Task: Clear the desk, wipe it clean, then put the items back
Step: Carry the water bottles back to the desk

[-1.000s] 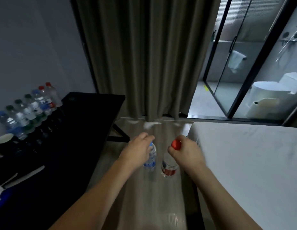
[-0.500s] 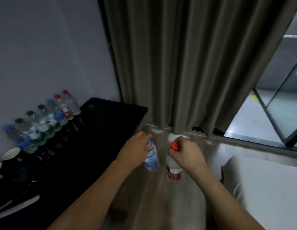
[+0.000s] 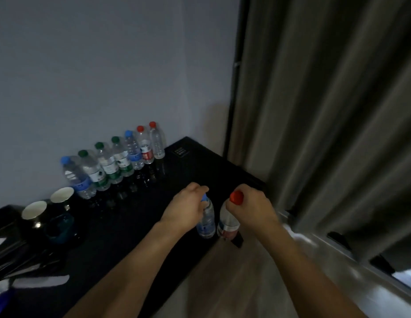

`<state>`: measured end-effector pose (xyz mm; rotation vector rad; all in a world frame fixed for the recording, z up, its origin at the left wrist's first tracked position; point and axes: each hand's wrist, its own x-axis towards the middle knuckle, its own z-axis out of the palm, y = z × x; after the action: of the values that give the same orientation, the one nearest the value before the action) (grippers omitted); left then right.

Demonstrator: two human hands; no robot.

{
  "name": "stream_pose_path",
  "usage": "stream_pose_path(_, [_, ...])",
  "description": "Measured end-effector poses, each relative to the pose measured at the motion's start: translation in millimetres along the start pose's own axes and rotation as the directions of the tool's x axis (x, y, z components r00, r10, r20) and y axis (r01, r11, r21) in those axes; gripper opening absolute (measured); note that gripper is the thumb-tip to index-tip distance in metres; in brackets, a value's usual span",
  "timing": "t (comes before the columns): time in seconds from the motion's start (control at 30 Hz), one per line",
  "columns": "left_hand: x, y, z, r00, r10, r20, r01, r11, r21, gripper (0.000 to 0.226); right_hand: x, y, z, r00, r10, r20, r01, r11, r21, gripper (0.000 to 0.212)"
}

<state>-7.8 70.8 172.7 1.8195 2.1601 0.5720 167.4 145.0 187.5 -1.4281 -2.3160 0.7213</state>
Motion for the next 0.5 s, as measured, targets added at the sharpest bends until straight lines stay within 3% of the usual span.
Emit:
stream_pose_path(0.23, [33,-67,-29,0.968,-0.227,-0.104,0.231,0.973,0.021,0.046,107,-50,47,0.961,-0.192,0.201,0.193,0.981,0.013,0.014])
stream_pose_path(0.5, [25,-137,-59,0.814,-0.519,-0.261,0.540,0.842,0.009,0.045,191,-130,113,0.804,-0.468,0.366,0.471,0.878,0.088,0.016])
